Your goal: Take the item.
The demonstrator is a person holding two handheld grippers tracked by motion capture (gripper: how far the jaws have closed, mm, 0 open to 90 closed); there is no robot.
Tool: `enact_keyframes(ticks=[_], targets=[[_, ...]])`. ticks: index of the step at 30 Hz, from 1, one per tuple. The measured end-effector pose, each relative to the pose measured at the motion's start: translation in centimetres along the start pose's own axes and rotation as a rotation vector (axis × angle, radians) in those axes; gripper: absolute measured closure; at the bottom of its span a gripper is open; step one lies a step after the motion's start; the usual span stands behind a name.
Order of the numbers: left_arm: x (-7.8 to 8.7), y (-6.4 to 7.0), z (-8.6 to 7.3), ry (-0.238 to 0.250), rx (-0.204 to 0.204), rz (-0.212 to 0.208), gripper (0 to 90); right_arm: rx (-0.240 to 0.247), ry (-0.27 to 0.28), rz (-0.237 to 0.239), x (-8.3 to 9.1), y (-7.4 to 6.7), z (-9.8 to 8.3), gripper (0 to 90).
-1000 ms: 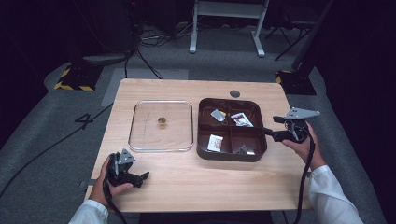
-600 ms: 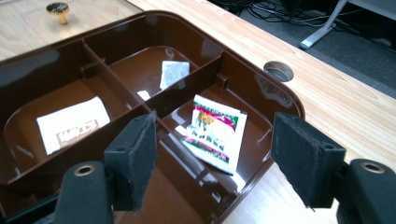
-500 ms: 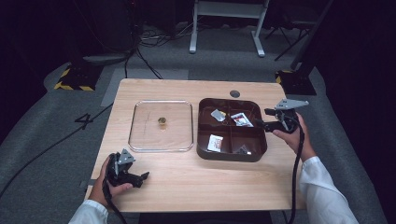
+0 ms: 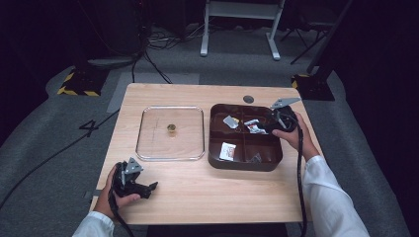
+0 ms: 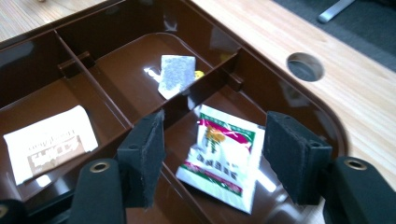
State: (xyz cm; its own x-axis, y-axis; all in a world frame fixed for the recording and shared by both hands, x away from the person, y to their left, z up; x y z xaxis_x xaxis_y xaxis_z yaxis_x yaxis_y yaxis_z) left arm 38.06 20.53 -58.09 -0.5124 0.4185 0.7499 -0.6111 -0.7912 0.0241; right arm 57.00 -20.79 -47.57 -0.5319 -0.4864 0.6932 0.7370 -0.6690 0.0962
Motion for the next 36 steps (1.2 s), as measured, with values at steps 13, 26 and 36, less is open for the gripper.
enact_keyframes(ticks=[13, 26, 36], targets=[[0.0, 0.0, 0.0, 0.0, 0.0, 0.0, 0.1, -0.004, -0.137, -0.005, -4.5, -0.3, -0.2, 39.4], [0.0, 0.0, 0.0, -0.001, 0.0, 0.0, 0.1, 0.0, -0.268, 0.008, -7.2, -0.2, -1.3, 44.6], [0.0, 0.0, 0.0, 0.0, 0.0, 0.0, 0.1, -0.025, -0.406, -0.039, -8.4, 0.1, -2.4, 44.1]])
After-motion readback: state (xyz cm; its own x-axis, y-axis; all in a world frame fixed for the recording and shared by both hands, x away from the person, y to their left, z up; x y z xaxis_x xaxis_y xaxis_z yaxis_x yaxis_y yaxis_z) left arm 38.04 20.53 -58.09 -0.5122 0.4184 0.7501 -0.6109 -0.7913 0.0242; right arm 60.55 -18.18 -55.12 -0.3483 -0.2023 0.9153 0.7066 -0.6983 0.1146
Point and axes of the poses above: each handheld gripper's, and its own axes: x roughly backward along the jaws, z roughly out of its top, y roughly to its right, the point moved 10 cm from there along -x, roughly forward along the jaws, and after that the axes turned 1 degree about x, right-handed, at the moved point
